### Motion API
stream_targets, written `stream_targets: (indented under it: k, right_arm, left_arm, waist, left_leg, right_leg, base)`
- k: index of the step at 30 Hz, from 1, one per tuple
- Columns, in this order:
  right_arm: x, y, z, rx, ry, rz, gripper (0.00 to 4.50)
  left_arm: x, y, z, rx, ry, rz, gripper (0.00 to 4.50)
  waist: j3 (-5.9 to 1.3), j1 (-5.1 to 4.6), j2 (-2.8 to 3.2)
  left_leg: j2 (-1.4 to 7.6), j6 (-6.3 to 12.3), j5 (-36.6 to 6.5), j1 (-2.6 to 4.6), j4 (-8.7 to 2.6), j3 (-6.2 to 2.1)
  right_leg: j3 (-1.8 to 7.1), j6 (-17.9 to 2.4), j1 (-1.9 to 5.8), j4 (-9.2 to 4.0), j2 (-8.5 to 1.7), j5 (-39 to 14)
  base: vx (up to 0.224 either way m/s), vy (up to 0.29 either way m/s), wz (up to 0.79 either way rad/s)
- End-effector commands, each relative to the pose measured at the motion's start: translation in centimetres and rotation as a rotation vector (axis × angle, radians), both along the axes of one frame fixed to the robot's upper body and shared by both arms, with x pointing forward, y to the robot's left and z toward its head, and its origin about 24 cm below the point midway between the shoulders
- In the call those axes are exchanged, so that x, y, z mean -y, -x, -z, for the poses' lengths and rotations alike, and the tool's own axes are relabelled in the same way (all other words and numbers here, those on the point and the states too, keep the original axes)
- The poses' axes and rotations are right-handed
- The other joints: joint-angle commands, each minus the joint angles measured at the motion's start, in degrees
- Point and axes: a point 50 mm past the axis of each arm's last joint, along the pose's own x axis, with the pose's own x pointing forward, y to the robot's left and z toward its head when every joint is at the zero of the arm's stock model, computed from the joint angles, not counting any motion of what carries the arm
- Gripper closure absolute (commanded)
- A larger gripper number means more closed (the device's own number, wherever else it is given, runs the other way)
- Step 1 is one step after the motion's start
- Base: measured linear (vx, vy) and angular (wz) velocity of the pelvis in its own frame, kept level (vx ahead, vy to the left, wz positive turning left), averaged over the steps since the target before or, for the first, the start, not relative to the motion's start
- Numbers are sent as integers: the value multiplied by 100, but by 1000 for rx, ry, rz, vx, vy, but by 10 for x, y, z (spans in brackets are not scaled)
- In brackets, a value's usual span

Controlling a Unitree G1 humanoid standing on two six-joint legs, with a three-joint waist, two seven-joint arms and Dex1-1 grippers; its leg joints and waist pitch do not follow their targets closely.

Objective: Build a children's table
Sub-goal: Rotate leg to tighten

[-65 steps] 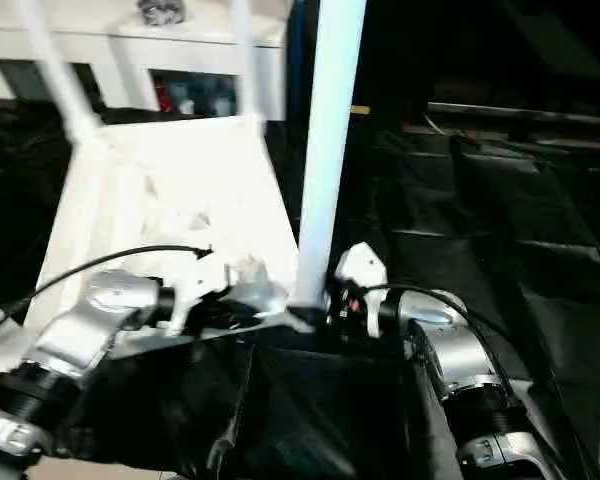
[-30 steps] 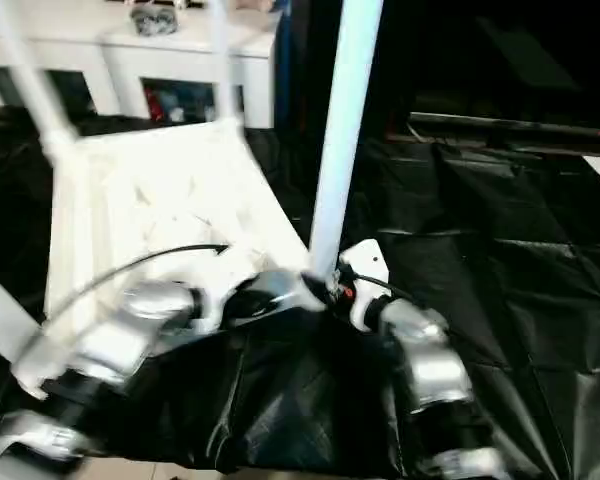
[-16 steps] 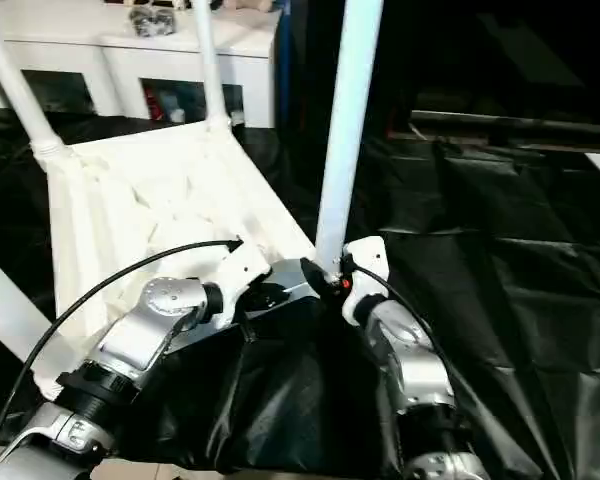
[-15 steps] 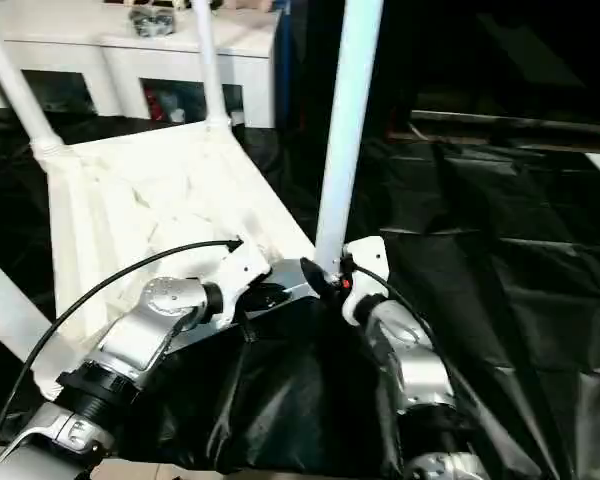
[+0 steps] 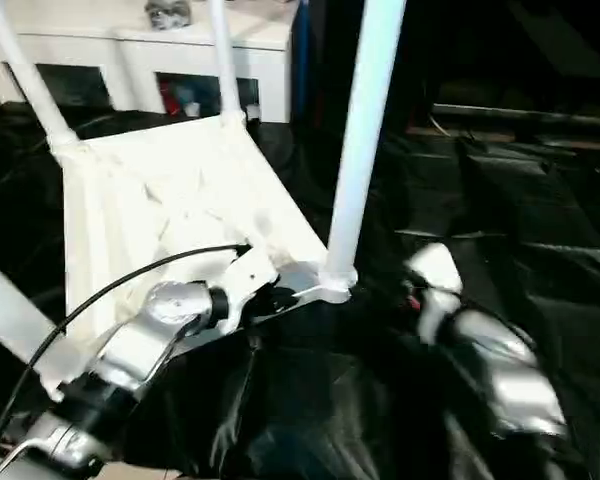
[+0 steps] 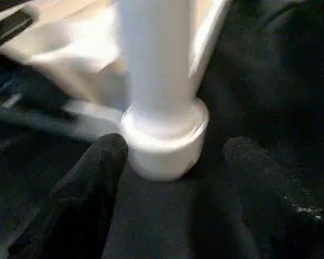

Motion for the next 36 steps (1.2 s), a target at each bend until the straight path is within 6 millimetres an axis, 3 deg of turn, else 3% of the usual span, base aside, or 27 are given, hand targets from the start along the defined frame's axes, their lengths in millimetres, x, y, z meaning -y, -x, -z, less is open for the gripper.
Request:
stream_targets:
  k: [1,3,4,6,8,10,12,13,14,15,18,19,22,23,25,26,28,32,34,35,36]
  right_arm:
    - [-2,4,-8,-8,-39,-63,127]
    - [-5,6,-9,-14,-47,-92,127]
    - [-12,9,-10,-23,-59,-142,122]
    - [-18,11,-10,-30,-68,-176,122]
    - [-29,10,-11,-31,-84,-218,122]
    - [-32,9,-12,-29,-90,-228,122]
    - [-36,8,-13,-27,-104,-242,122]
    - [-44,4,-15,-25,-123,-266,122]
    - [-45,3,-15,-25,-125,-269,122]
    - [-48,1,-15,-25,-131,-277,122]
    - [-50,-2,-14,-24,-126,-275,122]
    - [-51,-6,-13,-17,-115,-261,122]
    - [-52,-13,-11,-4,-94,-219,122]
    - [-51,-21,-9,7,-75,-164,122]
    - [-50,-33,-8,19,-55,-77,122]
    - [-50,-33,-8,19,-55,-77,122]
    - [-49,-52,-6,35,-23,57,122]
    - [-50,-70,-4,38,21,192,122]
    - [-49,-77,-3,37,38,250,122]
    - [-48,-79,-3,36,43,268,122]
    - [-48,-82,-3,34,50,292,122]
  left_arm:
    - [2,3,-9,33,110,-10,450]
    - [2,4,-10,24,125,-14,450]
    - [3,7,-14,11,156,-20,406]
    - [3,10,-17,4,186,-16,395]
    - [1,17,-24,-9,227,-3,370]
    - [0,20,-26,-13,237,4,351]
    - [-4,24,-29,-28,252,13,345]
    - [-16,37,-34,-67,275,35,331]
    - [-18,40,-34,-75,278,39,331]
    - [-24,48,-36,-99,288,56,313]
    - [-29,55,-37,-134,302,66,292]
    - [-33,62,-38,-160,309,82,292]
    - [-37,72,-40,-199,314,103,258]
    - [-40,77,-39,-220,306,117,254]
    - [-47,84,-38,-255,292,128,224]
    - [-47,84,-38,-255,292,128,218]
    - [-61,95,-39,-313,259,128,205]
    - [-82,106,-37,-382,196,113,170]
    - [-89,110,-35,-410,167,111,164]
    - [-91,112,-34,-419,159,111,151]
    - [-93,114,-34,-432,149,110,137]
  waist:
    - [-276,11,-154]
    - [-284,7,-147]
    - [-288,-4,-144]
    - [-308,3,-117]
    - [-335,28,-108]
    - [-310,20,-109]
    - [-302,33,-126]
    - [-295,39,-142]
    - [-316,49,-121]
    - [-275,-3,-131]
    - [-249,-6,-106]
    - [-255,18,-119]
    - [-244,-4,-123]
    - [-254,21,-122]
    - [-254,1,-122]
    - [-246,-30,-125]
    - [-255,-69,-127]
    - [-241,-63,-77]
    - [-245,-84,-85]
    - [-237,-62,-70]
    - [-243,-63,-69]
  left_leg:
    - [237,654,-943,-29,-386,-77]
    - [242,672,-896,-32,-378,-80]
    - [244,684,-852,-40,-378,-82]
    - [250,692,-770,-38,-362,-81]
    - [290,739,-560,-15,-352,-88]
    - [277,801,-569,-15,-349,-73]
    - [280,754,-672,-18,-364,-74]
    - [268,712,-725,-7,-365,-67]
    - [294,662,-693,0,-369,-89]
    - [275,630,-760,-55,-405,-92]
    - [264,462,-1001,31,-399,-58]
    - [277,392,-1034,63,-401,-53]
    - [264,300,-955,31,-428,-63]
    - [267,274,-943,93,-406,-38]
    - [251,260,-851,39,-419,-53]
    - [239,236,-852,34,-429,-52]
    - [227,165,-814,26,-423,-55]
    - [208,104,-1016,99,-405,-21]
    - [197,58,-1044,65,-421,-33]
    - [208,24,-1122,124,-411,-10]
    - [208,3,-1121,127,-404,-7]
  right_leg:
    - [289,-1101,260,-511,-351,-1389]
    - [287,-1071,255,-513,-347,-1369]
    - [284,-1091,258,-500,-346,-1312]
    - [286,-1193,262,-472,-356,-1126]
    - [296,-1415,253,-387,-346,-535]
    - [292,-1467,232,-403,-323,-445]
    - [292,-1462,252,-399,-347,-606]
    - [293,-1391,244,-421,-338,-771]
    - [294,-1440,265,-372,-375,-721]
    - [278,-1363,263,-392,-336,-931]
    - [310,-1297,193,-469,-309,-1267]
    - [317,-1298,183,-456,-313,-1243]
    - [314,-1311,202,-427,-292,-1144]
    - [330,-1333,163,-424,-291,-1053]
    - [328,-1308,218,-399,-290,-1011]
    - [329,-1322,205,-394,-286,-1028]
    - [328,-1357,206,-356,-288,-1010]
    - [367,-1315,159,-395,-248,-1219]
    - [365,-1282,181,-372,-234,-1254]
    - [381,-1290,123,-390,-228,-1237]
    - [387,-1308,125,-378,-228,-1201]
  base:
    - [0,0,0]
    - [0,0,0]
    - [0,0,0]
    - [0,0,0]
    - [0,0,0]
    - [0,0,0]
    - [0,0,0]
    - [0,0,0]
    - [0,0,0]
    - [0,0,0]
    - [0,0,0]
    - [0,0,0]
    - [0,0,0]
    - [0,0,0]
    - [0,0,0]
    - [0,0,0]
    - [0,0,0]
    - [0,0,0]
    - [0,0,0]
    - [0,0,0]
    - [0,0,0]
